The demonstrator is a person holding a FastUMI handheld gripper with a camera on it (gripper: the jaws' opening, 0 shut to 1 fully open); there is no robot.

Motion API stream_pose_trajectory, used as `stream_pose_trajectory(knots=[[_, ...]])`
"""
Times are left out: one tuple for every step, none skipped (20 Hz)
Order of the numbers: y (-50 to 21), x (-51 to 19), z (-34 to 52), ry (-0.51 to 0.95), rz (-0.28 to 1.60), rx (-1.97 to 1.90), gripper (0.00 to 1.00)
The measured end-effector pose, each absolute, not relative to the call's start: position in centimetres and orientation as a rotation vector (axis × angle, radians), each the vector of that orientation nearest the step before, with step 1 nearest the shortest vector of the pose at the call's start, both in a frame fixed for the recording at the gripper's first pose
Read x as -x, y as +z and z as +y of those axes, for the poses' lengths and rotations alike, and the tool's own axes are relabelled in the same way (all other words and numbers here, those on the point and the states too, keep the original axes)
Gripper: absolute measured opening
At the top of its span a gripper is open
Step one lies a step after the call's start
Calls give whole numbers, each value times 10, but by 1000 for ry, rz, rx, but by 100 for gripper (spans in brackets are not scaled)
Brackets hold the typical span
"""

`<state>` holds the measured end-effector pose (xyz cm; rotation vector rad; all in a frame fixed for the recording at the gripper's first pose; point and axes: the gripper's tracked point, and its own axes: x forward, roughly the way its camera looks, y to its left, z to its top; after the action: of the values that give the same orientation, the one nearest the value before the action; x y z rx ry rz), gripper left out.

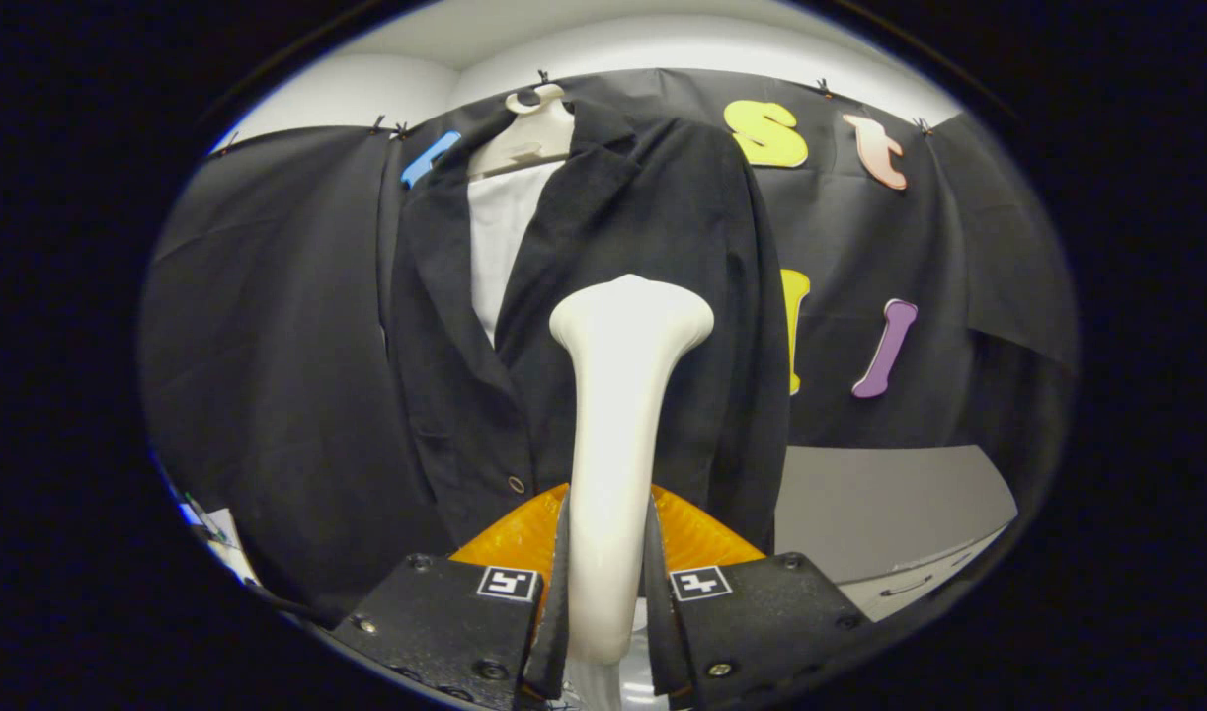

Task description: Iron the clothes twice with a garment steamer, once on the left side and once on the right side.

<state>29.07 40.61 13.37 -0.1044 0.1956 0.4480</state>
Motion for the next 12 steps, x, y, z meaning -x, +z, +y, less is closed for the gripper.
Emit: stream_pose_trajectory(knots=[[126,-290,404,443,209,105,36],[117,-290,401,438,224,105,35],[109,-291,398,436,239,104,35],[103,-290,395,433,254,101,35],[96,-290,394,429,266,104,36],[90,-289,392,426,275,108,36],[82,-289,389,424,285,109,36],[76,-288,388,423,297,111,36],[68,-288,388,422,308,110,36],[61,-288,386,419,319,110,35],[54,-287,385,416,331,110,36],[47,-286,384,414,344,109,36]])
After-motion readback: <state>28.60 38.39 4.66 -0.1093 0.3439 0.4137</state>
